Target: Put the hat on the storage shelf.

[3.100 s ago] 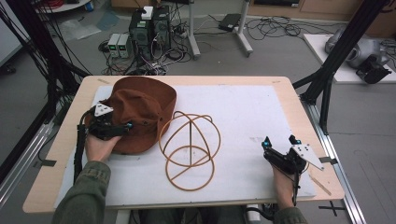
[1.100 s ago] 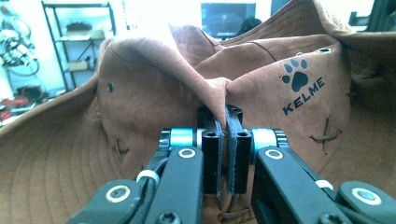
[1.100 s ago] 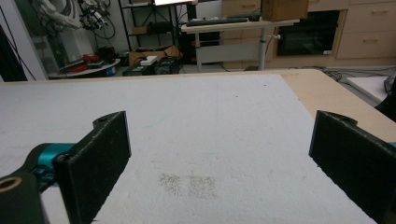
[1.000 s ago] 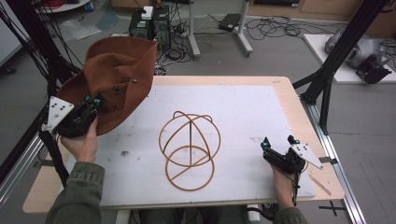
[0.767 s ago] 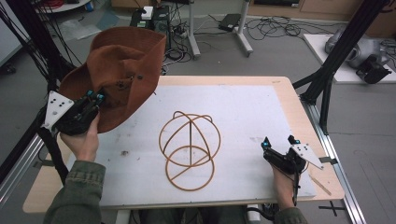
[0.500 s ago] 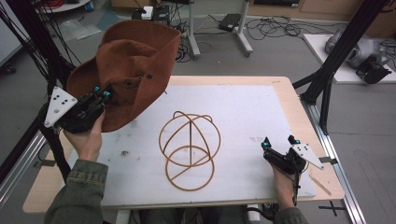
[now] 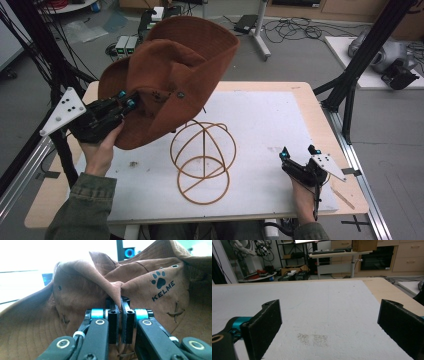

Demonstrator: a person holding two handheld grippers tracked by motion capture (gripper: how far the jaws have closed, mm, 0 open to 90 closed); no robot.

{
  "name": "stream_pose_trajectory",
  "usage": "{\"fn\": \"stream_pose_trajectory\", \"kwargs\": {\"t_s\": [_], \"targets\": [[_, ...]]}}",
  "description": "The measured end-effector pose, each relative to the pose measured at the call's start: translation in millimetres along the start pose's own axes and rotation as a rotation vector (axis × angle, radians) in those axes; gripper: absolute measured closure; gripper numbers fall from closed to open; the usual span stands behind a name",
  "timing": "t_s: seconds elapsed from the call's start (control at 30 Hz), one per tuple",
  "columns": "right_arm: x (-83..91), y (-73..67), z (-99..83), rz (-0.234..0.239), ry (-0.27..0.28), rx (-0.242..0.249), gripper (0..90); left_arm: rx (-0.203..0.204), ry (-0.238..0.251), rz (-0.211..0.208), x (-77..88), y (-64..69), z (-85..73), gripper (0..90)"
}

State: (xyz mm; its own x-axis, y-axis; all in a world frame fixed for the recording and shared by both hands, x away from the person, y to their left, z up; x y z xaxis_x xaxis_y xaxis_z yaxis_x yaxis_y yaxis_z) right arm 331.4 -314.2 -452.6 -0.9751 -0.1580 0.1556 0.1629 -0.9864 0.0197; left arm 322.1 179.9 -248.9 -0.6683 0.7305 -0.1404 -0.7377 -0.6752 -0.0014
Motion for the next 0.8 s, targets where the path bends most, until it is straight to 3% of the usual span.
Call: {"fn": "stream_pose_trajectory", "kwargs": {"t_s": [0.1, 0.13, 0.17, 0.23, 0.37, 0.6, 0.8], "targets": [[-0.2, 0.1, 0.1, 0.001, 0.004, 0.006, 4.6, -0.012, -0.024, -0.072, -5.8, 8.6, 2.4, 86.5], [-0.1, 0.1, 0.1, 0.002, 0.003, 0.007, 4.6, -0.014, -0.042, -0.123, -9.6, 14.1, 3.1, 86.5], [-0.1, 0.1, 0.1, 0.002, 0.003, 0.007, 4.6, -0.014, -0.042, -0.123, -9.6, 14.1, 3.1, 86.5], [0.1, 0.2, 0.1, 0.002, 0.001, 0.008, 4.6, -0.016, -0.064, -0.180, -14.3, 20.7, 3.5, 86.5], [0.3, -0.5, 0.1, 0.002, 0.001, 0.004, 4.6, 0.017, -0.055, -0.257, -21.1, 28.7, 6.4, 86.5], [0.6, -0.2, 0.4, 0.003, 0.001, 0.000, 4.6, 0.010, -0.051, -0.295, -21.6, 33.3, 8.7, 86.3], [0.0, -1.2, 0.2, 0.004, 0.001, 0.007, 4.6, 0.012, -0.076, -0.343, -20.9, 39.2, 1.5, 86.3]]}}
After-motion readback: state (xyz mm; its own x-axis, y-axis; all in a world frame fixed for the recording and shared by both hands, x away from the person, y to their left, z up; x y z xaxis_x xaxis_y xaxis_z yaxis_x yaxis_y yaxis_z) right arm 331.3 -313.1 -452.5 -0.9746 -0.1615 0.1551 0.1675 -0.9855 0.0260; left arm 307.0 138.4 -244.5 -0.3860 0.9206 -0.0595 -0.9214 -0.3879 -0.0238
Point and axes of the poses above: each handheld gripper's, and its own axes: x roughly backward along the jaws, z roughly out of its top, y roughly to its right, the point moved 5 cm from there along -x, roughly forward along the jaws, and after that the axes turned 7 degrees about x, right-handed, at the moved point
